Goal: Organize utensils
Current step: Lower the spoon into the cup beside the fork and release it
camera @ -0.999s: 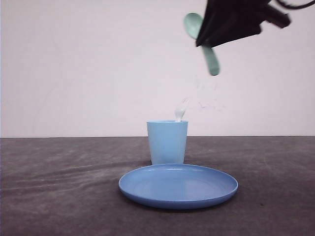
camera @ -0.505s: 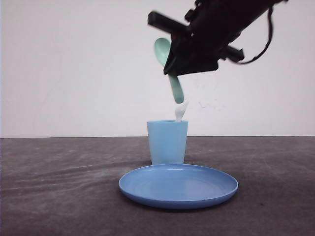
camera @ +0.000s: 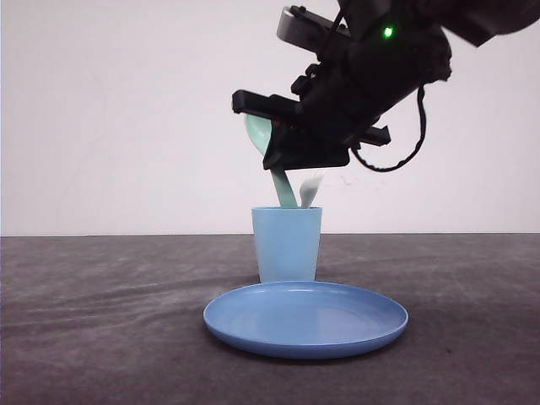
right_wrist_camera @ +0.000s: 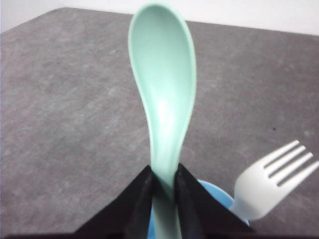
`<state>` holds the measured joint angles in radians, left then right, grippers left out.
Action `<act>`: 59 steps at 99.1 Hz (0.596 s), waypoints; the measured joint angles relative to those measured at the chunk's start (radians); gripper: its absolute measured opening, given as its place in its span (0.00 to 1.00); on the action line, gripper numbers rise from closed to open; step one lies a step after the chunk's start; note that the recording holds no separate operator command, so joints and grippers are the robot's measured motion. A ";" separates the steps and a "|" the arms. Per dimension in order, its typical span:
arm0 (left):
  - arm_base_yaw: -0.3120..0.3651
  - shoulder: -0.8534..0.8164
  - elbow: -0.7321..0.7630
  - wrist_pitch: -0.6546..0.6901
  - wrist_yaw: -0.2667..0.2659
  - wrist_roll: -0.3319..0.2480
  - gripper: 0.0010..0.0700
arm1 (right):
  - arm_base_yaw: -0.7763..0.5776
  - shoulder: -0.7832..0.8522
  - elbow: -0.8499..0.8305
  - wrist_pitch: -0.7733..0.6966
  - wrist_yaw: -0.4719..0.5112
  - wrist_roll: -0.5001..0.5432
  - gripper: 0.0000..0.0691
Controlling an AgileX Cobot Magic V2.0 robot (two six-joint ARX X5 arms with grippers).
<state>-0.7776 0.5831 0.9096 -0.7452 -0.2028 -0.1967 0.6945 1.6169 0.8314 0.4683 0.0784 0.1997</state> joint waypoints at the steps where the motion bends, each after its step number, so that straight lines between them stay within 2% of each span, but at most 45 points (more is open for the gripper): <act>1: 0.000 0.000 0.000 0.000 0.000 0.000 0.27 | 0.000 0.002 0.000 0.001 0.000 -0.002 0.10; 45: 0.000 0.000 0.000 -0.001 0.000 -0.002 0.27 | -0.005 0.040 0.000 -0.002 0.000 -0.020 0.11; 51: 0.000 0.000 0.000 -0.001 0.000 -0.002 0.27 | -0.006 0.040 0.000 -0.009 0.000 -0.020 0.19; 59: 0.000 0.000 0.000 -0.001 0.000 -0.002 0.27 | -0.007 0.040 0.000 -0.013 0.000 -0.020 0.38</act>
<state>-0.7776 0.5831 0.9096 -0.7460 -0.2028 -0.1989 0.6876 1.6573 0.8318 0.4557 0.0784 0.1799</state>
